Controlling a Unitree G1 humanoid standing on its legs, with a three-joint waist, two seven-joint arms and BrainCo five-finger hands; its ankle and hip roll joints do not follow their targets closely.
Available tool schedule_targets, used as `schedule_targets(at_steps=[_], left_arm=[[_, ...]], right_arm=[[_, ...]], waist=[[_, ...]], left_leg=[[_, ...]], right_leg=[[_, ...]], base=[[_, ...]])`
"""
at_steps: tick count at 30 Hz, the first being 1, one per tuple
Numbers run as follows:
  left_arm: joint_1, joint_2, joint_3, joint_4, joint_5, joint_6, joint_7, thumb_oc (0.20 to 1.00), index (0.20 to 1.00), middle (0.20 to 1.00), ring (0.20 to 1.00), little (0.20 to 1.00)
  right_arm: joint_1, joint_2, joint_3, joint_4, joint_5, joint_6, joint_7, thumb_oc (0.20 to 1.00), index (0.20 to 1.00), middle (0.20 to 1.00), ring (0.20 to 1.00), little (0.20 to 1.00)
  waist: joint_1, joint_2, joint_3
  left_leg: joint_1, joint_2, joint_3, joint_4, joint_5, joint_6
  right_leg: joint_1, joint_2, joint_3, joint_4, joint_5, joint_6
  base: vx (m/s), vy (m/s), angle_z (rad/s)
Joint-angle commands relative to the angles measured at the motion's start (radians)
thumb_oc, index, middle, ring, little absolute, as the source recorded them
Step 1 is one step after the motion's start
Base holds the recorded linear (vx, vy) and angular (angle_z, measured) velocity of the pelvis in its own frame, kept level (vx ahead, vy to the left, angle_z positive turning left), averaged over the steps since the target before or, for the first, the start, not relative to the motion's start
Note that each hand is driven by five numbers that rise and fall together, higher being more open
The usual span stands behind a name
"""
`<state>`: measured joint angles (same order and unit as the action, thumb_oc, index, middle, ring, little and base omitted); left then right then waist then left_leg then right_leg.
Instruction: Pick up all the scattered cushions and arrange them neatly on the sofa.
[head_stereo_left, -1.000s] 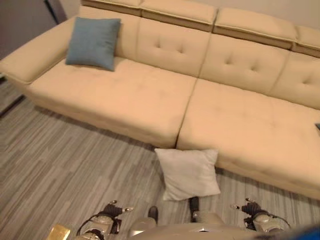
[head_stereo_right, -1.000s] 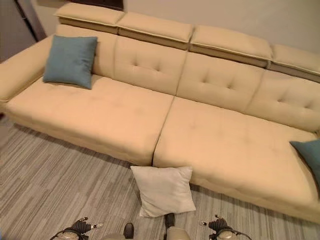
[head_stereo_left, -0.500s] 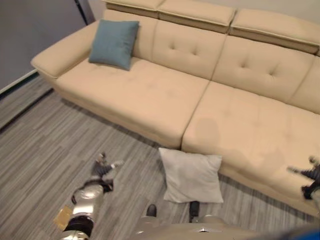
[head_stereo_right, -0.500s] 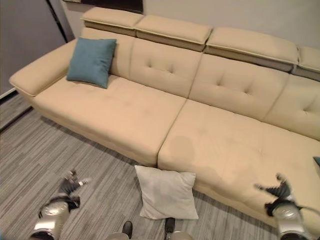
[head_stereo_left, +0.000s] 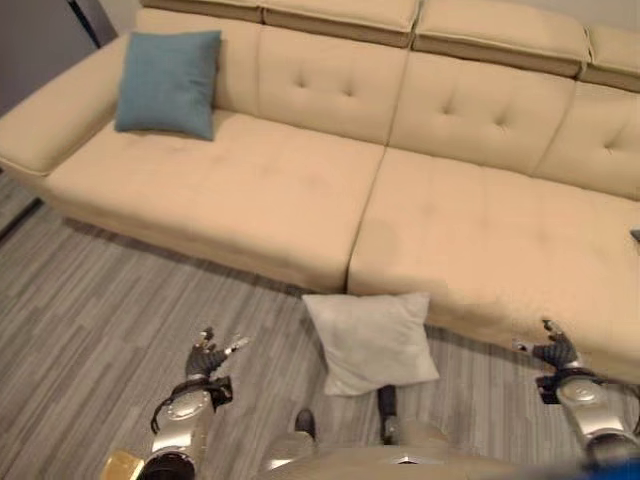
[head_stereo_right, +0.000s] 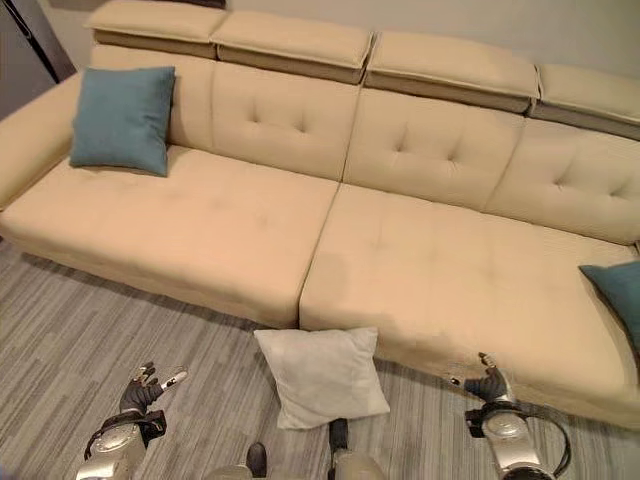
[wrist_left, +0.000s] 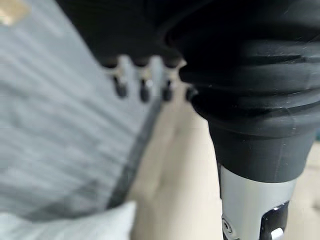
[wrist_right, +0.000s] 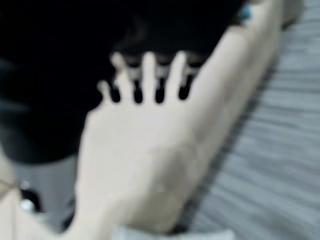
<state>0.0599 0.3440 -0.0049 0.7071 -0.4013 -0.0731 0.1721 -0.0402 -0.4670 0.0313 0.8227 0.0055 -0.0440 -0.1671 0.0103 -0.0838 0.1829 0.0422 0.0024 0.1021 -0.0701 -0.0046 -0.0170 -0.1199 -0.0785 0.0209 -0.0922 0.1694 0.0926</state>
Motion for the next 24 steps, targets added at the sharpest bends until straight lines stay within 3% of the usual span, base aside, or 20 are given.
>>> schedule_targets(at_steps=[1,10,15,19,24], left_arm=[[-0.037,0.057,-0.004,0.039,0.039,-0.026,0.01,1.0,1.0,1.0,1.0,1.0],[-0.017,0.028,-0.027,0.083,0.061,-0.006,-0.013,1.0,1.0,1.0,1.0,1.0],[-0.066,0.013,-0.061,0.084,0.054,-0.005,0.002,1.0,1.0,1.0,1.0,1.0],[-0.084,0.022,-0.077,0.067,0.059,-0.009,0.008,1.0,1.0,1.0,1.0,1.0],[-0.068,0.024,-0.08,0.069,0.054,-0.007,0.008,1.0,1.0,1.0,1.0,1.0]], right_arm=[[-0.125,0.001,0.104,0.011,-0.01,-0.02,-0.001,1.0,1.0,1.0,1.0,1.0],[-0.086,0.002,0.106,-0.011,-0.001,-0.019,0.011,1.0,1.0,1.0,1.0,1.0],[-0.106,0.004,0.135,0.005,-0.005,-0.014,0.004,1.0,1.0,1.0,1.0,1.0],[-0.126,0.011,0.152,0.014,-0.004,-0.013,-0.003,1.0,1.0,1.0,1.0,1.0],[-0.144,0.026,0.173,0.006,-0.016,-0.009,0.0,1.0,1.0,1.0,1.0,1.0]], waist=[[0.055,0.0,0.029],[0.046,0.001,0.015],[0.042,0.009,0.053],[0.049,0.002,0.062],[0.062,-0.008,0.069]], left_leg=[[-0.084,0.001,-0.019,0.105,-0.029,0.014],[-0.055,0.009,-0.04,0.096,-0.025,-0.011],[-0.077,0.013,-0.056,0.091,-0.015,-0.011],[-0.095,0.011,-0.065,0.109,-0.02,-0.004],[-0.069,-0.019,-0.071,0.12,-0.048,0.029]], right_leg=[[-0.034,-0.068,-0.08,0.166,-0.049,0.067],[0.011,-0.077,-0.136,0.119,-0.066,0.049],[-0.017,-0.077,-0.153,0.125,-0.065,0.045],[-0.026,-0.078,-0.152,0.124,-0.06,0.048],[-0.045,-0.094,-0.118,0.212,-0.044,0.082]], base=[[-0.19,0.102,-0.72],[0.04,-0.033,0.01],[-0.04,-0.038,0.11],[-0.01,0.006,-0.02],[0.02,0.115,-0.08]])
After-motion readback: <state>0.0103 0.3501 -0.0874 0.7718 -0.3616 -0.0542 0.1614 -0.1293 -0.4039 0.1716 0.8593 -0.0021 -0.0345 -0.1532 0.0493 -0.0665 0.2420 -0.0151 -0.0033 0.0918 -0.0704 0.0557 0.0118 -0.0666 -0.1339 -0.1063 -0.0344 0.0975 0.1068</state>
